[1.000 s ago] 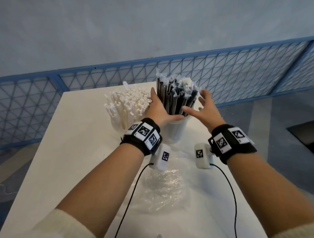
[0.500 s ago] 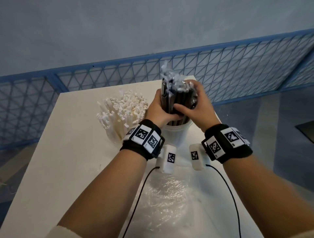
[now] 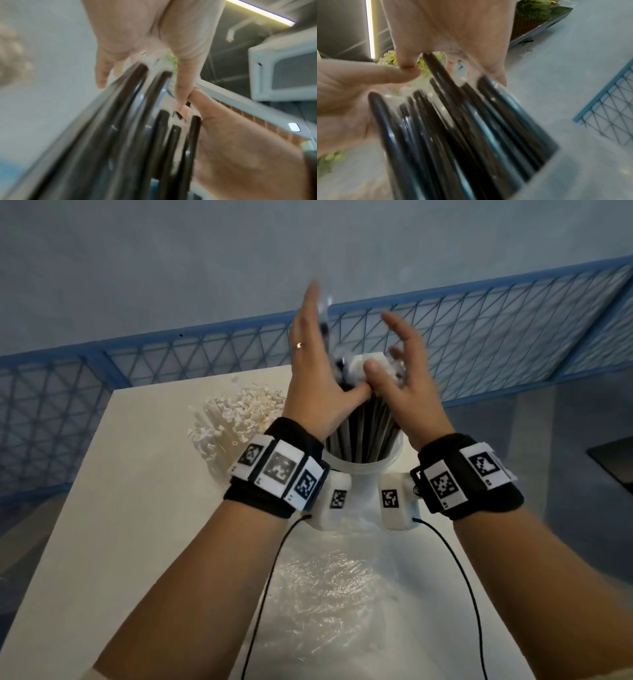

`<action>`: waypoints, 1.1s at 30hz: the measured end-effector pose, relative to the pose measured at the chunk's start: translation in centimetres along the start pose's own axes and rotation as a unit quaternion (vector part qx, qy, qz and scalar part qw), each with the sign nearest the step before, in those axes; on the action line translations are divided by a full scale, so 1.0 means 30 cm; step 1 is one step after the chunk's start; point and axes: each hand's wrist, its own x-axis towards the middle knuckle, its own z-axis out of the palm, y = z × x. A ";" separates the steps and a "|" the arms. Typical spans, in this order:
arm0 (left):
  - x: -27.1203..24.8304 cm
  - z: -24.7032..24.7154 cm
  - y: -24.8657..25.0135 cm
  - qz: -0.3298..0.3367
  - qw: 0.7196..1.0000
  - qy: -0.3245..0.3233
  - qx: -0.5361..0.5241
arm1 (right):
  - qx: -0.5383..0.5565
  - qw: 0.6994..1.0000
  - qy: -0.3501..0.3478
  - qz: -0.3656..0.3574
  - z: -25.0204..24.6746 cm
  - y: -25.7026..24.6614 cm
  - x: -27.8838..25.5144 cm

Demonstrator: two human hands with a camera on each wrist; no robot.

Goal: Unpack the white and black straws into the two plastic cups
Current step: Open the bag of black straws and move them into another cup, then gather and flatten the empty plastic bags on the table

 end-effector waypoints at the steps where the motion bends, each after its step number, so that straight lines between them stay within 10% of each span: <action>1: -0.004 0.000 0.009 0.059 0.996 -0.007 0.070 | -0.024 1.000 0.000 -0.003 0.010 0.009 -0.008; 3: -0.006 0.004 0.009 0.117 0.975 -0.031 0.186 | -0.072 0.997 -0.006 -0.021 0.026 0.033 -0.017; 6: -0.011 0.019 -0.044 0.011 0.958 -0.112 0.265 | -0.114 0.993 -0.013 -0.019 0.042 0.058 -0.024; 10: -0.068 0.055 -0.109 -0.134 0.945 -0.182 0.237 | -0.199 0.979 -0.040 -0.011 0.072 0.100 -0.062; 16: -0.069 0.039 -0.126 -0.098 0.978 -0.106 0.152 | -0.223 0.974 -0.021 0.020 0.062 0.062 -0.045; 20: -0.083 0.036 -0.109 -0.152 0.942 -0.207 0.217 | -0.275 0.952 -0.109 0.085 0.075 0.033 -0.062; 26: -0.296 -0.075 -0.058 0.061 0.987 -0.039 0.143 | -0.200 0.966 0.125 -0.103 0.086 -0.086 -0.235; 30: -0.475 -0.161 -0.166 -0.043 0.967 -0.165 0.189 | -0.115 0.986 -0.103 -0.060 0.175 -0.047 -0.435; 33: -0.561 -0.174 -0.307 -0.170 0.859 -0.376 0.303 | -0.207 0.932 -0.293 0.056 0.245 0.073 -0.504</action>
